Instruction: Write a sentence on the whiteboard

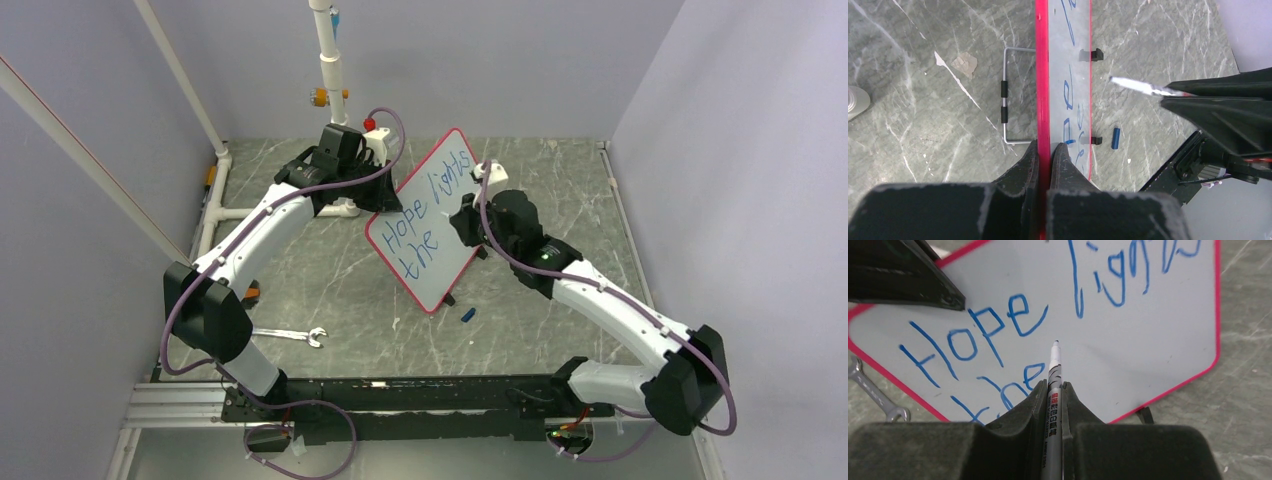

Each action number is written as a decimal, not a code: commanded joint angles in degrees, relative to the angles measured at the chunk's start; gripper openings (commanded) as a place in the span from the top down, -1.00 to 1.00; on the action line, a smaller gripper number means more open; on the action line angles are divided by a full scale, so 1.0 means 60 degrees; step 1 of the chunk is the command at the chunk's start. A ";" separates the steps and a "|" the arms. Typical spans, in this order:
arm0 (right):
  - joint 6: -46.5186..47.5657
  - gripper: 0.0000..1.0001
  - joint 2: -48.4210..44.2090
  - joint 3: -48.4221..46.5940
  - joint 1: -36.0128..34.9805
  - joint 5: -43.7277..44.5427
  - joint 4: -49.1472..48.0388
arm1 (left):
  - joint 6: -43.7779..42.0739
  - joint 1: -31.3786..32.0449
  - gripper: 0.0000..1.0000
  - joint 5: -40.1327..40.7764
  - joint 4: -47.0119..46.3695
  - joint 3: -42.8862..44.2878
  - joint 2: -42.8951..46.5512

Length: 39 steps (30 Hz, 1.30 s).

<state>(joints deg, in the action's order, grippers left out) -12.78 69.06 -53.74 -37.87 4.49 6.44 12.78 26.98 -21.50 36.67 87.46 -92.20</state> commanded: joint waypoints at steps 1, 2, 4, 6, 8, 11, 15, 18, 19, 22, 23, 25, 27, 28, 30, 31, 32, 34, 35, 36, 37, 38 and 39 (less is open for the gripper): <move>0.0122 1.00 -0.0816 -0.0296 -0.0010 0.0631 -0.0579 | -0.1726 0.0068 1.00 0.2070 0.0891 -0.0192 -0.0234; 0.0130 1.00 -0.0909 -0.0224 0.0006 0.0722 -0.0625 | -0.1733 0.0069 1.00 0.2073 0.0898 -0.0196 -0.0222; 0.0137 1.00 -0.1045 -0.0048 0.0025 0.0847 -0.0704 | -0.1729 0.0066 1.00 0.2088 0.0892 -0.0206 -0.0206; 0.0137 1.00 -0.1069 0.0067 0.0074 0.0877 -0.0698 | -0.1730 0.0073 1.00 0.2101 0.0891 -0.0207 -0.0205; 0.0117 1.00 -0.1009 0.0160 0.0125 0.0856 -0.0632 | -0.1733 0.0073 1.00 0.2116 0.0903 -0.0207 -0.0204; 0.0059 1.00 -0.0970 0.0355 0.0162 0.0764 -0.0582 | -0.1724 0.0069 1.00 0.2136 0.0909 -0.0214 -0.0190; -0.0020 1.00 -0.0946 0.0807 0.0295 0.0331 -0.0814 | -0.1734 0.0070 1.00 0.2113 0.0909 -0.0218 -0.0139; -0.0027 1.00 -0.0824 0.1073 0.0450 -0.0355 -0.1013 | -0.1748 0.0062 1.00 0.2096 0.0881 -0.0236 -0.0075; -0.0024 1.00 -0.0735 0.1088 0.0508 -0.0493 -0.1027 | -0.1746 0.0072 1.00 0.2112 0.0879 -0.0236 -0.0073; -0.0022 1.00 -0.0453 0.1099 0.0632 -0.0971 -0.1028 | -0.1755 0.0066 1.00 0.2204 0.0891 -0.0221 -0.0111; -0.0035 1.00 -0.0394 0.1116 0.0696 -0.1159 -0.1146 | -0.1755 0.0069 1.00 0.2200 0.0898 -0.0210 -0.0128; -0.0066 1.00 -0.0268 0.1133 0.0829 -0.1516 -0.1405 | -0.1757 0.0072 1.00 0.2191 0.0906 -0.0208 -0.0117; -0.0082 1.00 -0.0113 0.1102 0.0905 -0.1822 -0.1531 | -0.1753 0.0073 1.00 0.2203 0.0893 -0.0221 -0.0100; -0.0083 1.00 0.0018 0.1047 0.0937 -0.1899 -0.1556 | -0.1762 0.0073 1.00 0.2220 0.0891 -0.0221 -0.0081; -0.0079 1.00 0.0162 0.0956 0.0962 -0.2013 -0.1616 | -0.1752 0.0069 1.00 0.2211 0.0880 -0.0221 -0.0062; -0.0082 1.00 0.0242 0.0934 0.0977 -0.2066 -0.1681 | -0.1751 0.0064 1.00 0.2195 0.0875 -0.0232 -0.0058; -0.0081 1.00 0.0321 0.0904 0.0999 -0.2111 -0.1731 | -0.1738 0.0068 1.00 0.2172 0.0874 -0.0226 -0.0069; -0.0082 1.00 0.0499 0.0811 0.1036 -0.2179 -0.1794 | -0.1745 0.0073 1.00 0.2127 0.0867 -0.0228 -0.0082; -0.0083 1.00 0.0570 0.0780 0.1065 -0.2215 -0.1826 | -0.1748 0.0070 1.00 0.2119 0.0870 -0.0222 -0.0097; -0.0094 1.00 0.0653 0.0758 0.1085 -0.2256 -0.1863 | -0.1743 0.0065 1.00 0.2118 0.0883 -0.0221 -0.0114; -0.0097 1.00 0.0719 0.0741 0.1089 -0.2301 -0.1897 | -0.1751 0.0072 1.00 0.2120 0.0892 -0.0221 -0.0116; -0.0097 1.00 0.0791 0.0726 0.1095 -0.2334 -0.1914 | -0.1762 0.0075 1.00 0.2152 0.0893 -0.0221 -0.0116; -0.0097 1.00 0.0848 0.0724 0.1111 -0.2355 -0.1929 | -0.1772 0.0084 1.00 0.2179 0.0893 -0.0234 -0.0110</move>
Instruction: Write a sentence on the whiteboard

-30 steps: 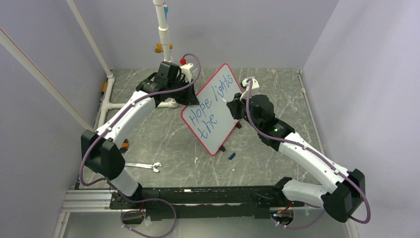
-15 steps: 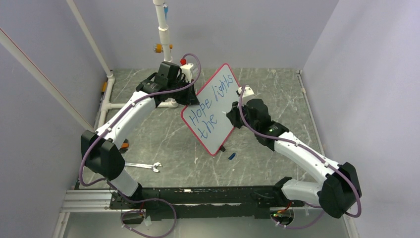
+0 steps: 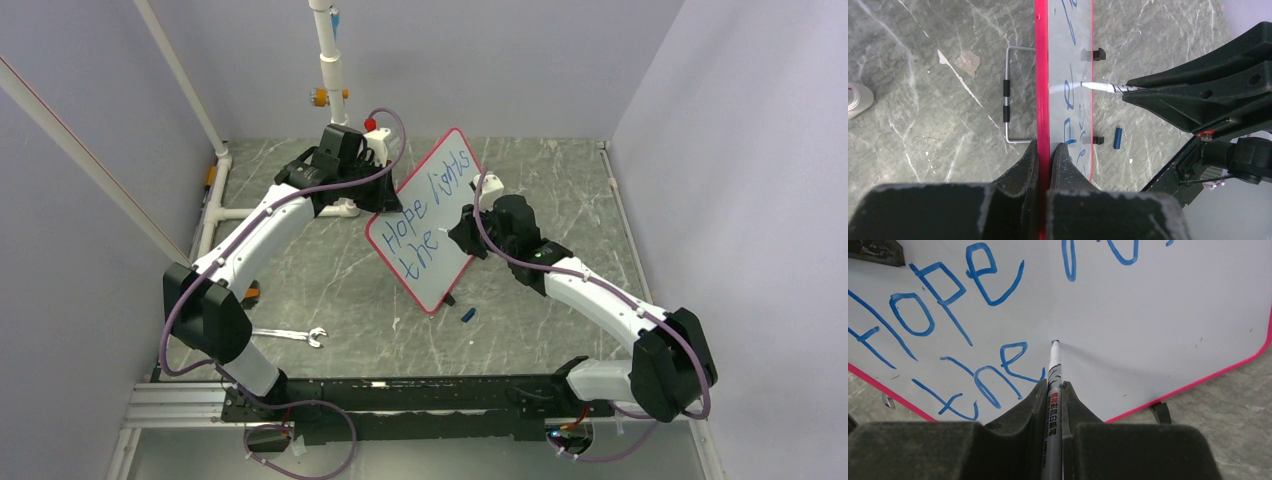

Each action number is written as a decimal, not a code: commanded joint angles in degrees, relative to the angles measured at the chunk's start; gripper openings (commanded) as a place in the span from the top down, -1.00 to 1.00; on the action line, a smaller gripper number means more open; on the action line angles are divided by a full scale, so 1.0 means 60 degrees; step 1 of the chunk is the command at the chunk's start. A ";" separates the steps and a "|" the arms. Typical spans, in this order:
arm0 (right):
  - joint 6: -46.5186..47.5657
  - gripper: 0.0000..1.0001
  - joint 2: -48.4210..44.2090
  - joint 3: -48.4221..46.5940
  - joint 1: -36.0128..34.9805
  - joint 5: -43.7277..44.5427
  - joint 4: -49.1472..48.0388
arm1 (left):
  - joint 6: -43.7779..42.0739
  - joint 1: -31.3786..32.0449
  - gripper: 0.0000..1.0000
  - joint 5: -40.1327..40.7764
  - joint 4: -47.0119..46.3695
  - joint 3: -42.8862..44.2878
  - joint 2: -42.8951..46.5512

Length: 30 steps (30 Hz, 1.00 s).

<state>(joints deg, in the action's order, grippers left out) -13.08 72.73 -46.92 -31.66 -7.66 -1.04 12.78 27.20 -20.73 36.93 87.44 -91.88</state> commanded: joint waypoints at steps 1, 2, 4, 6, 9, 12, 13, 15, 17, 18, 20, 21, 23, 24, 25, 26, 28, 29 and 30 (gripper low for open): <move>-0.0046 1.00 0.0272 -0.0408 0.0087 -0.0334 -0.0708 | -0.1773 0.0049 1.00 0.2086 0.0848 -0.0245 -0.0161; -0.0046 1.00 0.0321 -0.0392 0.0109 -0.0338 -0.0726 | -0.1781 0.0051 1.00 0.2112 0.0855 -0.0239 -0.0159; -0.0046 1.00 0.0391 -0.0364 0.0131 -0.0335 -0.0695 | -0.1792 0.0051 1.00 0.2144 0.0862 -0.0240 -0.0169; -0.0046 1.00 0.0415 -0.0301 0.0151 -0.0331 -0.0691 | -0.1789 0.0038 1.00 0.2126 0.0884 -0.0218 -0.0185; -0.0100 1.00 0.0400 -0.0118 0.0172 -0.0362 -0.0733 | -0.1786 0.0040 1.00 0.2104 0.0882 -0.0189 -0.0218; -0.0151 1.00 0.0305 0.0150 0.0189 -0.0364 -0.0777 | -0.1782 0.0044 1.00 0.2079 0.0892 -0.0161 -0.0236; -0.0182 1.00 0.0264 0.0240 0.0180 -0.0347 -0.0792 | -0.1778 0.0050 1.00 0.2067 0.0884 -0.0159 -0.0243; -0.0245 1.00 0.0203 0.0427 0.0179 -0.0334 -0.0808 | -0.1790 0.0042 1.00 0.2071 0.0881 -0.0171 -0.0244; -0.0300 1.00 0.0134 0.0566 0.0181 -0.0349 -0.0818 | -0.1788 0.0051 1.00 0.2078 0.0879 -0.0174 -0.0244; -0.0320 1.00 0.0100 0.0654 0.0179 -0.0345 -0.0810 | -0.1781 0.0044 1.00 0.2078 0.0884 -0.0174 -0.0251; -0.0361 1.00 0.0034 0.0720 0.0179 -0.0322 -0.0789 | -0.1786 0.0043 1.00 0.2086 0.0892 -0.0159 -0.0259; -0.0355 1.00 0.0014 0.0721 0.0181 -0.0307 -0.0769 | -0.1792 0.0038 1.00 0.2092 0.0901 -0.0163 -0.0264; -0.0350 1.00 -0.0005 0.0681 0.0183 -0.0280 -0.0691 | -0.1790 0.0048 1.00 0.2093 0.0885 -0.0163 -0.0245; -0.0343 1.00 -0.0027 0.0654 0.0178 -0.0258 -0.0647 | -0.1787 0.0044 1.00 0.2104 0.0881 -0.0172 -0.0244; -0.0338 1.00 -0.0045 0.0636 0.0179 -0.0228 -0.0603 | -0.1792 0.0049 1.00 0.2107 0.0899 -0.0174 -0.0244; -0.0335 1.00 -0.0076 0.0621 0.0172 -0.0180 -0.0563 | -0.1790 0.0042 1.00 0.2115 0.0900 -0.0161 -0.0257; -0.0336 1.00 -0.0132 0.0620 0.0177 -0.0133 -0.0497 | -0.1802 0.0057 1.00 0.2108 0.0891 -0.0159 -0.0251; -0.0326 1.00 -0.0129 0.0626 0.0181 -0.0135 -0.0484 | -0.1803 0.0056 1.00 0.2111 0.0901 -0.0159 -0.0245; -0.0325 1.00 -0.0118 0.0634 0.0179 -0.0143 -0.0466 | -0.1803 0.0052 1.00 0.2125 0.0902 -0.0159 -0.0237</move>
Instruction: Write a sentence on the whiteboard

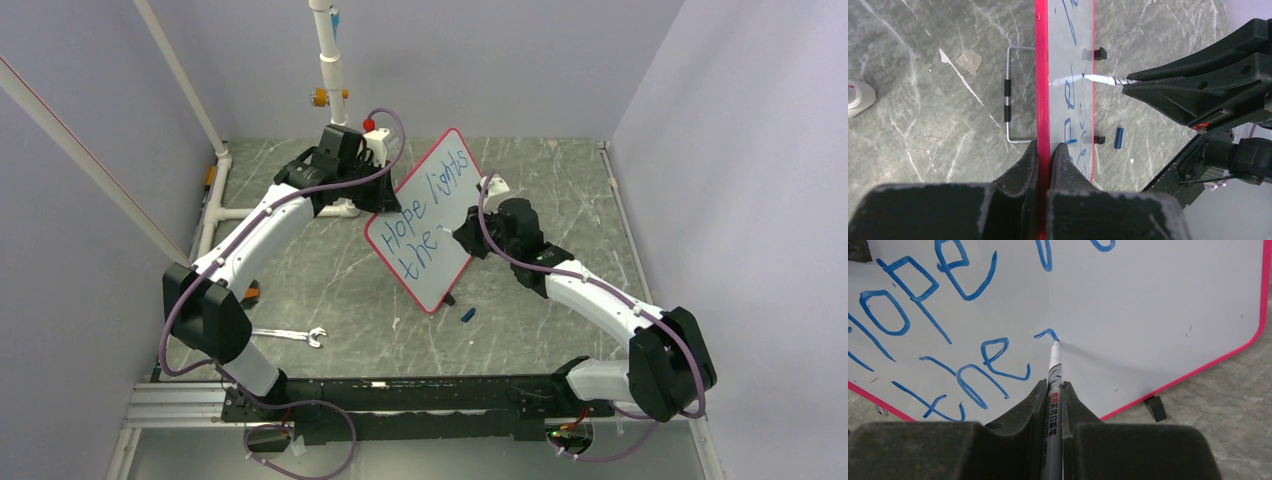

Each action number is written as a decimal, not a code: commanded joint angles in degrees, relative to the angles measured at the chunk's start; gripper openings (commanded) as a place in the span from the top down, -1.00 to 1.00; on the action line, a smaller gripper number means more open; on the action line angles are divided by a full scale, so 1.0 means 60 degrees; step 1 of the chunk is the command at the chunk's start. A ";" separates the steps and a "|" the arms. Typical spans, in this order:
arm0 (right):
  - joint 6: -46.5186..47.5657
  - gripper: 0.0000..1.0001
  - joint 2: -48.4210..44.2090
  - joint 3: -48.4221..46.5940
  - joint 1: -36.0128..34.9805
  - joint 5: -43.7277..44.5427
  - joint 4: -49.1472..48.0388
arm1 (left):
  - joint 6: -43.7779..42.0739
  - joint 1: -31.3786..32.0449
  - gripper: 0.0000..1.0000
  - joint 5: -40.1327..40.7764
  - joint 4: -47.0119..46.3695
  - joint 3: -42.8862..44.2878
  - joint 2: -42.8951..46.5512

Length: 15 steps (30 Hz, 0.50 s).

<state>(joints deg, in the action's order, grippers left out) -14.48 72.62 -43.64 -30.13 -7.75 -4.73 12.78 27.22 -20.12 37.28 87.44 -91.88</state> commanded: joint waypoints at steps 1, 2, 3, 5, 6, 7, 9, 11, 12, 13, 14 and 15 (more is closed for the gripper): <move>-0.0081 1.00 -0.0085 0.0102 -0.0087 -0.0129 0.0170 | -0.1805 0.0059 1.00 0.2028 0.0834 -0.0172 -0.0238; -0.0090 1.00 -0.0060 0.0116 -0.0077 -0.0139 0.0187 | -0.1805 0.0044 1.00 0.2038 0.0841 -0.0174 -0.0230; -0.0102 1.00 -0.0049 0.0123 -0.0078 -0.0143 0.0192 | -0.1805 0.0060 1.00 0.2054 0.0834 -0.0187 -0.0231; -0.0120 1.00 -0.0034 0.0152 -0.0076 -0.0131 0.0210 | -0.1821 0.0058 1.00 0.2086 0.0840 -0.0188 -0.0232; -0.0113 1.00 -0.0050 0.0164 -0.0076 -0.0110 0.0215 | -0.1818 0.0049 1.00 0.2100 0.0850 -0.0188 -0.0250; -0.0107 1.00 -0.0057 0.0168 -0.0071 -0.0090 0.0228 | -0.1810 0.0057 1.00 0.2114 0.0861 -0.0176 -0.0250; -0.0067 1.00 -0.0064 0.0147 -0.0075 -0.0060 0.0288 | -0.1822 0.0062 1.00 0.2130 0.0874 -0.0173 -0.0273; -0.0032 1.00 -0.0072 0.0109 -0.0073 -0.0017 0.0354 | -0.1826 0.0053 1.00 0.2141 0.0864 -0.0173 -0.0260; -0.0033 1.00 -0.0071 0.0089 -0.0076 0.0004 0.0361 | -0.1822 0.0061 1.00 0.2149 0.0863 -0.0174 -0.0259; -0.0033 1.00 -0.0067 0.0063 -0.0074 0.0015 0.0363 | -0.1825 0.0060 1.00 0.2152 0.0862 -0.0174 -0.0246; -0.0033 1.00 -0.0059 0.0007 -0.0068 0.0017 0.0353 | -0.1833 0.0051 1.00 0.2152 0.0875 -0.0174 -0.0244; -0.0020 1.00 -0.0042 -0.0055 -0.0075 0.0017 0.0359 | -0.1834 0.0065 1.00 0.2152 0.0868 -0.0174 -0.0244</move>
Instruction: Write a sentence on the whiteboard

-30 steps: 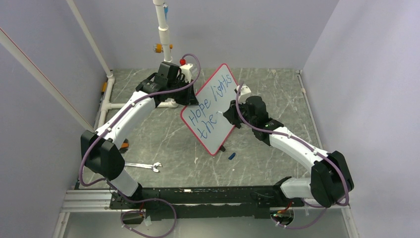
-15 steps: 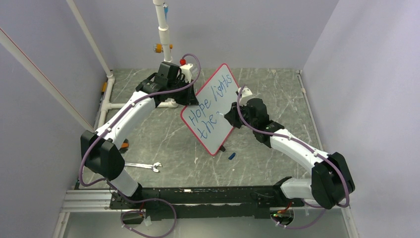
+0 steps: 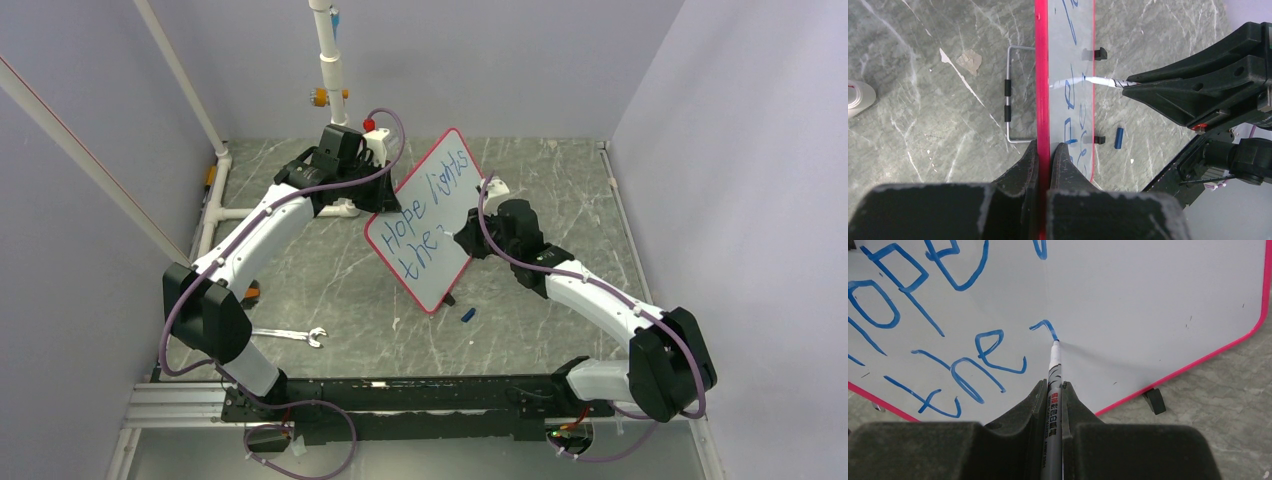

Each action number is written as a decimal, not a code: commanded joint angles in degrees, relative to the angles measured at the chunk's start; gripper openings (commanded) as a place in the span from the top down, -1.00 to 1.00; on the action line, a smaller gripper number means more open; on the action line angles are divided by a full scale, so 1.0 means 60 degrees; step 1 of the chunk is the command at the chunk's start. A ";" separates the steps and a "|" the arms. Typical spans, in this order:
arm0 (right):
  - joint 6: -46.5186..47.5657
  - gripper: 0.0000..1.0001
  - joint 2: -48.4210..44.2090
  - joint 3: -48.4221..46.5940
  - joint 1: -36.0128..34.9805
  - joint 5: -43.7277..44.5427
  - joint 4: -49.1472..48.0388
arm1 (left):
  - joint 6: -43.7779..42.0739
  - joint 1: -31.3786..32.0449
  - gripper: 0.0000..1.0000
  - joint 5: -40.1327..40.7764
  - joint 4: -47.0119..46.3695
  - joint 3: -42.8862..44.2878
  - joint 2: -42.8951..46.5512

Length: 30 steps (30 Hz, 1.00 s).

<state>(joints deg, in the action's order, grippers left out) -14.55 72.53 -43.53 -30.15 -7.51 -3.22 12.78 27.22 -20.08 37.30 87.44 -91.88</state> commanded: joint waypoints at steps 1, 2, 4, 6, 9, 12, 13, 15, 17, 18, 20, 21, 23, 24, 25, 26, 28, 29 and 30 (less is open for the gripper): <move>0.0000 1.00 0.0012 -0.0171 -0.0072 -0.0016 0.0132 | -0.1832 0.0067 1.00 0.2145 0.0861 -0.0181 -0.0251; 0.0017 1.00 0.0046 -0.0293 -0.0080 -0.0006 0.0148 | -0.1832 0.0081 1.00 0.2148 0.0859 -0.0187 -0.0247; 0.0047 1.00 0.0140 -0.0511 -0.0077 0.0013 0.0191 | -0.1822 0.0100 1.00 0.2152 0.0876 -0.0188 -0.0251; 0.0087 1.00 0.0239 -0.0773 -0.0072 0.0032 0.0237 | -0.1835 0.0112 1.00 0.2167 0.0878 -0.0188 -0.0246; 0.0137 1.00 0.0373 -0.1152 -0.0070 0.0050 0.0317 | -0.1845 0.0129 1.00 0.2216 0.0895 -0.0188 -0.0244; 0.0154 1.00 0.0498 -0.1455 -0.0072 0.0050 0.0339 | -0.1837 0.0149 1.00 0.2217 0.0903 -0.0186 -0.0231; 0.0168 1.00 0.0548 -0.1530 -0.0072 0.0052 0.0340 | -0.1836 0.0170 1.00 0.2218 0.0903 -0.0199 -0.0222; 0.0168 1.00 0.0629 -0.1644 -0.0081 0.0050 0.0358 | -0.1849 0.0193 1.00 0.2258 0.0901 -0.0215 -0.0216; 0.0190 1.00 0.0674 -0.1680 -0.0071 0.0050 0.0362 | -0.1873 0.0201 1.00 0.2301 0.0923 -0.0204 -0.0222; 0.0197 1.00 0.0687 -0.1649 -0.0065 0.0063 0.0369 | -0.1874 0.0206 1.00 0.2318 0.0920 -0.0203 -0.0239; 0.0198 1.00 0.0685 -0.1537 -0.0070 0.0079 0.0349 | -0.1868 0.0205 1.00 0.2332 0.0920 -0.0203 -0.0227; 0.0198 1.00 0.0666 -0.1469 -0.0072 0.0093 0.0340 | -0.1866 0.0203 1.00 0.2329 0.0918 -0.0203 -0.0233; 0.0187 1.00 0.0640 -0.1292 -0.0072 0.0108 0.0320 | -0.1877 0.0208 1.00 0.2311 0.0917 -0.0202 -0.0229; 0.0193 1.00 0.0617 -0.1209 -0.0072 0.0121 0.0318 | -0.1878 0.0207 1.00 0.2314 0.0923 -0.0203 -0.0237; 0.0186 1.00 0.0572 -0.1100 -0.0065 0.0134 0.0316 | -0.1867 0.0199 1.00 0.2307 0.0931 -0.0203 -0.0243; 0.0183 1.00 0.0546 -0.0995 -0.0060 0.0158 0.0299 | -0.1868 0.0206 1.00 0.2313 0.0930 -0.0192 -0.0257; 0.0158 1.00 0.0451 -0.0768 -0.0075 0.0202 0.0261 | -0.1867 0.0208 1.00 0.2320 0.0918 -0.0188 -0.0277; 0.0147 1.00 0.0432 -0.0671 -0.0073 0.0223 0.0246 | -0.1869 0.0207 1.00 0.2321 0.0921 -0.0188 -0.0274; 0.0131 1.00 0.0399 -0.0586 -0.0071 0.0246 0.0239 | -0.1866 0.0198 1.00 0.2333 0.0925 -0.0183 -0.0273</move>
<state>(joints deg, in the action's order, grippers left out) -13.89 75.40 -49.69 -30.13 -5.87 -0.56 12.78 27.70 -19.25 37.32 87.46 -91.74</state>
